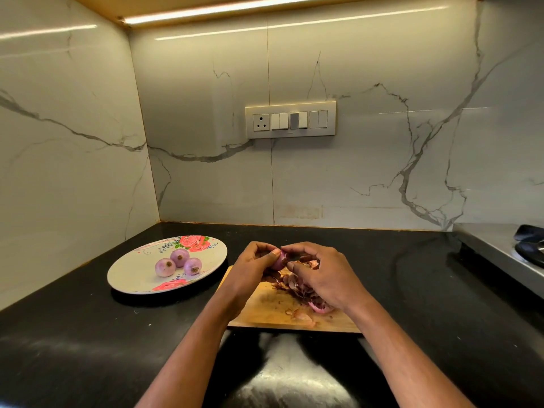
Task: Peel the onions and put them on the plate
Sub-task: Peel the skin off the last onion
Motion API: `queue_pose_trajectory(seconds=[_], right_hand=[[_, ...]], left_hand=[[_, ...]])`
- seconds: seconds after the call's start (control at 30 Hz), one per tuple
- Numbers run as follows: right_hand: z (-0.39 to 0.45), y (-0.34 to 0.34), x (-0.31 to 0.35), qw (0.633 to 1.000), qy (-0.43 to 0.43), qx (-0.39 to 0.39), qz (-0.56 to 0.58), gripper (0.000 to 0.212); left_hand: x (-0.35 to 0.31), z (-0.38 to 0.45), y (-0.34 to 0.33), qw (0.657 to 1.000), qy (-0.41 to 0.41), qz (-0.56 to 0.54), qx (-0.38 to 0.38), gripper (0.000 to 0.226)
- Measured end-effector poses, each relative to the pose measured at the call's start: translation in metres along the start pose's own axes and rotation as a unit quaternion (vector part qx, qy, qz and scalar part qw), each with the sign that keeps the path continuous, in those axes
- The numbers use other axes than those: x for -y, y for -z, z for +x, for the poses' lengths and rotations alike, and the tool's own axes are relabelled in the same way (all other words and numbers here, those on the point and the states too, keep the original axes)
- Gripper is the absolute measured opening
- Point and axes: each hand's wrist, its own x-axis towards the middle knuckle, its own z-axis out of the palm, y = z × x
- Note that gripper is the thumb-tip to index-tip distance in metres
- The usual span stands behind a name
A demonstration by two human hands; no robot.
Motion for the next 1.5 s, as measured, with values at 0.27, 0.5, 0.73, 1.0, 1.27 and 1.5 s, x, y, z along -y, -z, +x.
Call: queue_pose_trajectory(seconds=[0.27, 0.5, 0.73, 1.0, 1.27, 1.5], right_hand=[[0.001, -0.002, -0.003, 0.999, 0.003, -0.046, 0.026, 0.005], [-0.001, -0.002, 0.0, 1.0, -0.009, 0.007, 0.004, 0.01], [-0.001, -0.002, -0.002, 0.995, 0.033, -0.08, -0.044, 0.02], [-0.002, -0.01, 0.002, 0.993, 0.053, -0.097, -0.046, 0.022], [-0.002, -0.009, -0.001, 0.987, 0.06, -0.139, -0.051, 0.011], [-0.002, -0.011, -0.001, 0.98, 0.051, -0.189, -0.038, 0.005]], left_hand=[[0.002, 0.001, -0.002, 0.999, -0.01, -0.048, -0.005, 0.023], [0.003, 0.006, 0.006, 0.986, -0.002, -0.109, -0.128, 0.026], [0.003, 0.004, 0.0, 0.992, 0.02, -0.107, -0.067, 0.029], [0.005, 0.004, 0.0, 0.993, 0.004, -0.111, -0.04, 0.035], [0.001, 0.001, -0.001, 0.991, -0.027, -0.129, -0.014, 0.023], [0.002, -0.001, -0.005, 0.993, -0.051, -0.103, -0.009, 0.047]])
